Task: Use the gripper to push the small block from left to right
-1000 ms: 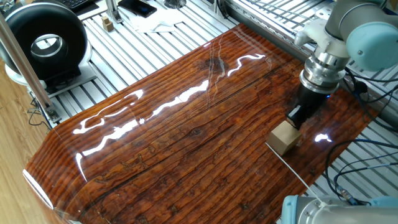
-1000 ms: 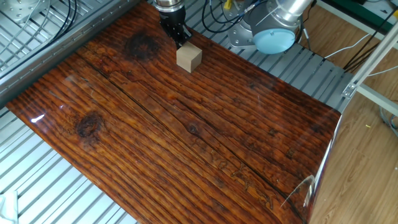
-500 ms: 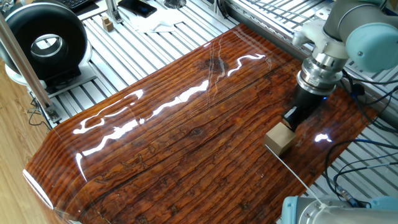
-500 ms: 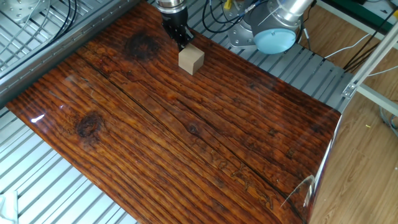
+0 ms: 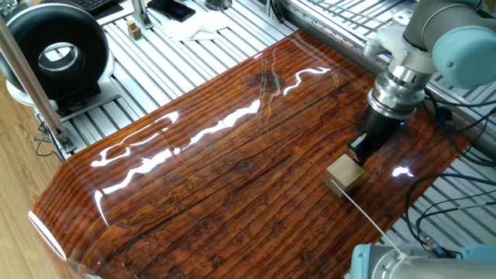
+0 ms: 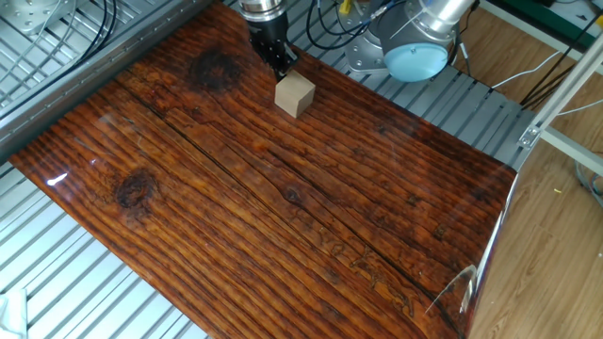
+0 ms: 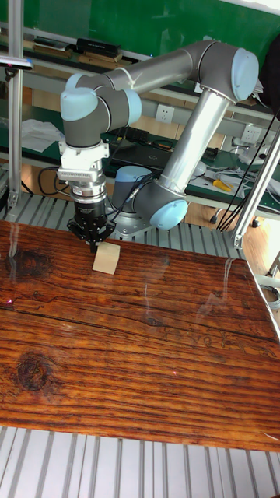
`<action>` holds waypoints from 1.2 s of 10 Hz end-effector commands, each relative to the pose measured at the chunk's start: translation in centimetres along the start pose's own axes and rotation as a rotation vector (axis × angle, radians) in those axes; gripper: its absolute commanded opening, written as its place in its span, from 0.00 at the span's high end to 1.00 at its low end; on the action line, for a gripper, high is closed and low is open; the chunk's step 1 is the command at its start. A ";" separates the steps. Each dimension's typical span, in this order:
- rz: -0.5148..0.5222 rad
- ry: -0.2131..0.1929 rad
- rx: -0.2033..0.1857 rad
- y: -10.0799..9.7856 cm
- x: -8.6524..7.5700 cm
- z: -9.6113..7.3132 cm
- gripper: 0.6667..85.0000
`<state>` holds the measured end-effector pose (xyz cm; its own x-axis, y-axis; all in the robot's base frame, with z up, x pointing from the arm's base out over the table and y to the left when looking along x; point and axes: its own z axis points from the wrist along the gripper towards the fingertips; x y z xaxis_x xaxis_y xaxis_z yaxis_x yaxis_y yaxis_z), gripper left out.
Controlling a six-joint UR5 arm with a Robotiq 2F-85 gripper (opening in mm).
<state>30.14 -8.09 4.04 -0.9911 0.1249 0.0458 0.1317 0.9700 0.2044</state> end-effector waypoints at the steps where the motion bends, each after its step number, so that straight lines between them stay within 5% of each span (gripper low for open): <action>1: 0.006 -0.012 -0.034 0.9 -0.4 0.2 1.00; 5: 0.006 -0.017 -0.047 1.3 -0.6 0.2 1.00; 8: -0.013 -0.018 0.114 -2.9 -0.6 0.0 1.00; 12: -0.099 -0.010 0.134 -3.4 -0.5 0.0 1.00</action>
<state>29.89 -10.77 3.27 -0.9968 0.0701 0.0391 0.0736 0.9924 0.0982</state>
